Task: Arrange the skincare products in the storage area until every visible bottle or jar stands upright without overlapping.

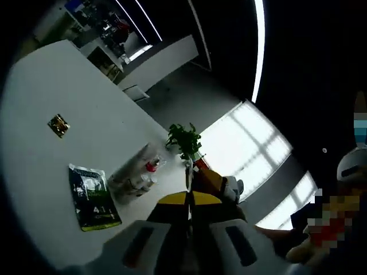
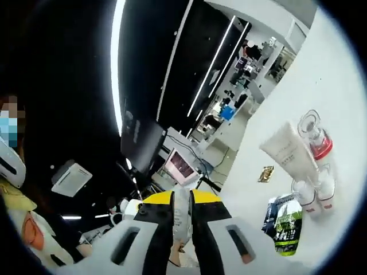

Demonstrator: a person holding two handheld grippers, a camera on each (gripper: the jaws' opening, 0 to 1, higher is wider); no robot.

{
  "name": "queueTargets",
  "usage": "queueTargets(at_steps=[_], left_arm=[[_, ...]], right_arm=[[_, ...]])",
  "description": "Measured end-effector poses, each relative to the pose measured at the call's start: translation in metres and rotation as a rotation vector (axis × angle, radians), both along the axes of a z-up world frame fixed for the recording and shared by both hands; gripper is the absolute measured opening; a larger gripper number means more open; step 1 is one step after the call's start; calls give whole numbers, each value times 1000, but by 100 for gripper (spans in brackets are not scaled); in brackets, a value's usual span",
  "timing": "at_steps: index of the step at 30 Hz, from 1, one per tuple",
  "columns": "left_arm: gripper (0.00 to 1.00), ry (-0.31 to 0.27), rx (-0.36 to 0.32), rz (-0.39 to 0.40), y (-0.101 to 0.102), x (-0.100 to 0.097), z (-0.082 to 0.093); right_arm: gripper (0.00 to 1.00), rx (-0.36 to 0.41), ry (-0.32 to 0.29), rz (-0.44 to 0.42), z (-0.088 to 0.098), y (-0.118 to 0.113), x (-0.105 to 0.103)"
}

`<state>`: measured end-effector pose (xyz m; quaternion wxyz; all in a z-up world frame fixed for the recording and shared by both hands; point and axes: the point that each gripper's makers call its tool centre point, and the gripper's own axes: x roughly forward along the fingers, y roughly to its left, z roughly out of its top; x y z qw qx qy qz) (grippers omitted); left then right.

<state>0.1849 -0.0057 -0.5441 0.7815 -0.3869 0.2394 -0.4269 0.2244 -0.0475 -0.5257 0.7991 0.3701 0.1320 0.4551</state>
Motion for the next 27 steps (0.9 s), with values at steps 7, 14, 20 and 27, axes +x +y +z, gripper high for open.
queueTargets(at_steps=[7, 14, 20, 27], left_arm=[[0, 24, -29, 3, 6, -2, -2], [0, 44, -23, 27, 19, -1, -10], [0, 73, 53, 64, 35, 3, -27], [0, 148, 180, 132, 61, 14, -64]], right_arm=[[6, -165, -56, 63, -11, 15, -3], [1, -323, -205, 41, -14, 27, -1], [1, -549, -248, 33, -39, 43, 5], [1, -650, -241, 53, -68, 64, 11]])
